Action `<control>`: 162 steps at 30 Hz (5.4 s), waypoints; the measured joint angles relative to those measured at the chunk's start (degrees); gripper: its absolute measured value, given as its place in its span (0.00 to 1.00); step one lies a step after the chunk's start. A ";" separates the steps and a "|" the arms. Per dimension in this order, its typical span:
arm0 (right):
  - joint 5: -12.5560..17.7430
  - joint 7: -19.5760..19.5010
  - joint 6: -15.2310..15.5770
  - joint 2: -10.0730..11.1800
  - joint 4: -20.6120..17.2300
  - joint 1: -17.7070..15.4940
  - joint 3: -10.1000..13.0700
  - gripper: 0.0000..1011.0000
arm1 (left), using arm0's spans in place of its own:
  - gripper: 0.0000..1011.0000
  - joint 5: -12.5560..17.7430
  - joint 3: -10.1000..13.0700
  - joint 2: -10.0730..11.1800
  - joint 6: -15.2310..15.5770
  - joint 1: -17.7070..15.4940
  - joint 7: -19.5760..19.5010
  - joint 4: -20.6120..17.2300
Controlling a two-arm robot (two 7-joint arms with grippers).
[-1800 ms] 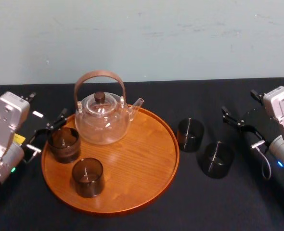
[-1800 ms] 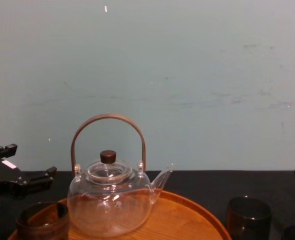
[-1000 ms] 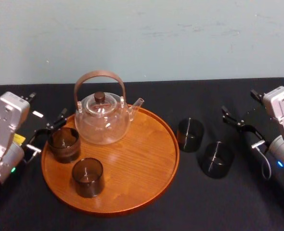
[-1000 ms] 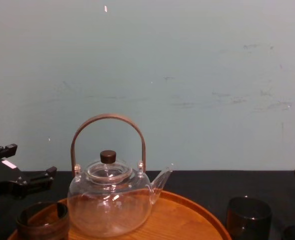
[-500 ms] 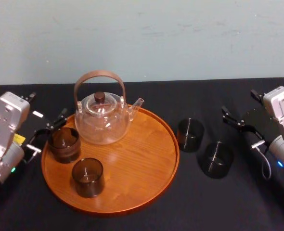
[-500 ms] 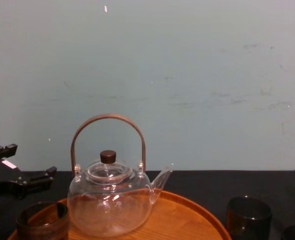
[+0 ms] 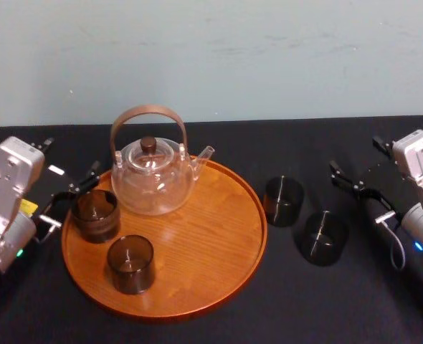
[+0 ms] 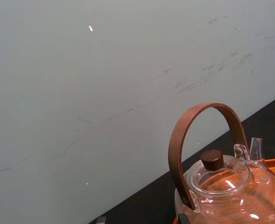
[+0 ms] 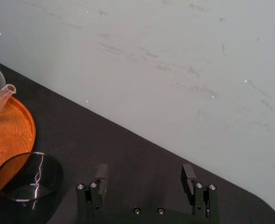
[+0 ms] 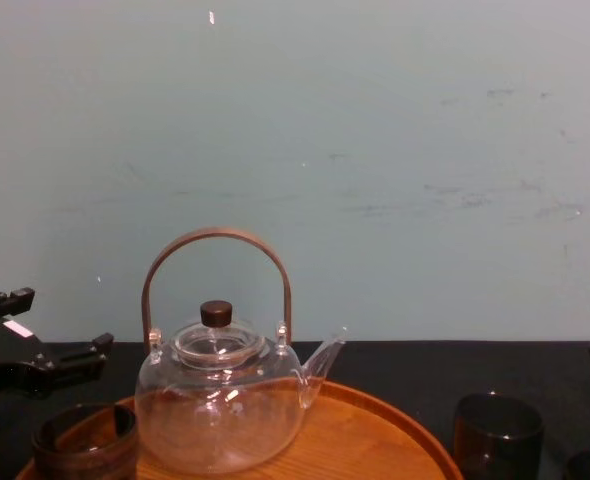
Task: Pick up the glass from the table and place it on the tray.
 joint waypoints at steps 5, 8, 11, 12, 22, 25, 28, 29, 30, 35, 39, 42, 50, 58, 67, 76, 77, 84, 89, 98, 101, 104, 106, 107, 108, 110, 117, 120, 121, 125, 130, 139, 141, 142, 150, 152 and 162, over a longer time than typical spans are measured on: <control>1.01 1.48 1.66 0.64 -1.74 -1.56 1.27 0.99 | 0.99 0.00 0.00 0.00 0.00 0.00 0.00 0.00; 1.64 2.33 2.58 1.35 -3.20 -2.74 2.16 0.99 | 0.99 0.00 0.00 0.00 0.00 0.00 0.00 0.00; 2.26 3.10 3.44 2.28 -5.04 -4.19 3.17 0.99 | 0.99 0.00 0.00 0.00 0.00 0.00 0.00 0.00; 2.36 3.25 3.63 2.48 -5.40 -4.50 3.37 0.99 | 0.99 0.00 0.00 0.00 0.00 -0.01 0.00 0.00; 4.76 5.76 5.57 6.20 -11.65 -10.52 7.45 0.99 | 0.99 0.00 0.00 0.00 0.00 0.00 0.00 0.00; 5.72 6.46 6.17 7.25 -13.51 -12.63 8.85 0.99 | 0.99 0.00 0.00 0.00 0.00 0.00 0.00 0.00; 6.38 6.97 6.57 8.13 -15.14 -14.68 10.17 0.99 | 0.99 0.00 0.00 0.00 0.00 0.00 0.00 0.00; 6.71 7.22 6.74 8.52 -15.86 -15.68 10.82 0.99 | 0.99 0.00 0.00 0.00 0.00 0.00 0.00 0.00; 6.85 7.33 6.83 8.68 -16.17 -16.13 11.13 0.99 | 0.99 0.00 0.00 0.00 0.00 0.00 0.00 0.00; 7.41 8.07 7.13 9.55 -17.99 -18.78 12.88 0.99 | 0.99 0.00 0.00 0.00 0.00 0.00 0.00 0.00; 7.87 9.37 7.39 10.41 -19.42 -21.00 14.32 0.99 | 0.99 0.00 0.00 0.00 0.00 -0.01 0.00 0.00; 8.06 10.40 7.49 10.99 -20.32 -22.37 14.96 0.99 | 0.99 0.01 0.00 0.00 0.00 0.00 0.00 0.00; 8.46 12.97 7.81 12.09 -22.33 -25.31 16.45 0.99 | 0.99 0.00 0.00 0.00 0.00 0.00 0.00 0.00; 7.91 15.39 9.92 12.37 -22.98 -25.96 16.18 0.99 | 0.99 0.00 0.00 0.00 0.00 0.00 0.00 0.00; 7.45 17.30 12.78 11.75 -23.14 -25.45 15.79 0.99 | 0.99 0.00 0.00 0.00 0.00 -0.01 0.00 0.00; 7.56 19.48 15.71 10.31 -22.41 -23.92 15.34 0.99 | 0.99 0.01 0.00 0.00 0.00 0.00 0.00 0.00; 7.56 19.67 15.90 10.13 -22.31 -23.73 15.26 0.99 | 0.99 0.00 0.00 0.00 0.00 0.00 0.00 0.00; 7.54 21.27 17.55 8.48 -21.01 -21.85 14.67 0.99 | 0.99 0.00 0.00 0.00 0.00 0.00 0.00 0.00; 7.31 22.56 18.51 7.22 -20.07 -20.37 14.23 0.99 | 0.99 0.00 0.00 0.00 0.00 0.00 0.00 0.00; 6.79 23.75 19.92 5.57 -18.17 -18.01 13.28 0.99 | 0.99 0.00 0.00 0.00 0.00 0.00 0.00 0.00; 6.65 23.96 20.31 5.13 -17.51 -17.18 12.93 0.99 | 0.99 0.00 0.00 0.00 0.00 0.00 0.00 0.00; 6.51 24.19 20.66 4.69 -16.79 -16.35 12.53 0.99 | 0.99 0.00 0.00 0.00 0.00 -0.01 0.00 0.00; 6.47 24.38 20.90 4.39 -16.35 -15.75 12.26 0.99 | 0.99 0.00 0.00 0.00 0.00 0.00 0.00 0.00; 6.46 24.43 20.98 4.30 -16.20 -15.53 12.17 0.99 | 0.99 0.00 0.00 0.00 0.00 0.00 0.00 0.00; 6.44 24.52 21.12 4.10 -15.92 -15.08 11.97 0.99 | 0.99 0.00 0.00 0.00 0.00 0.00 0.00 0.00; 6.41 24.61 21.29 3.92 -15.63 -14.63 11.75 0.99 | 0.99 0.00 0.00 0.00 0.00 0.00 0.00 0.00; 6.06 25.03 21.53 3.06 -14.05 -12.52 10.58 0.99 | 0.99 0.00 0.00 0.00 0.00 0.00 0.00 0.00; 5.97 25.13 21.73 2.68 -13.37 -11.62 10.13 0.99 | 0.99 0.00 0.00 0.00 0.00 0.00 0.00 0.00; 5.96 25.15 21.78 2.59 -13.18 -11.43 10.03 0.99 | 0.99 0.00 0.00 0.00 0.00 0.00 0.00 0.00; 5.87 25.24 22.15 2.10 -12.13 -10.32 9.46 0.99 | 0.99 0.00 0.00 0.00 0.00 0.00 0.00 0.00; 5.82 25.33 22.49 1.64 -11.28 -9.28 8.92 0.99 | 0.99 0.00 0.00 0.00 0.00 0.00 0.00 0.00; 5.81 25.85 23.12 1.11 -10.00 -7.83 7.72 0.99 | 0.99 0.00 0.00 0.00 0.00 0.00 0.00 0.00; 5.81 25.97 23.21 1.12 -9.96 -7.76 7.45 0.99 | 0.99 0.00 0.00 0.00 0.00 0.00 0.00 0.00; 5.80 26.01 23.22 1.15 -9.96 -7.74 7.35 0.99 | 0.99 0.01 0.00 0.00 0.00 0.00 0.00 0.00; 5.69 26.10 23.23 1.23 -9.96 -7.70 7.20 0.99 | 0.99 0.01 0.00 0.00 0.00 0.00 0.00 0.00; 5.70 26.08 23.23 1.22 -9.97 -7.70 7.24 0.99 | 0.99 0.01 0.00 0.00 0.00 0.00 0.00 0.00; 5.73 26.04 23.22 1.21 -10.02 -7.73 7.37 0.90 | 0.99 0.00 0.00 0.00 0.00 0.00 0.00 0.00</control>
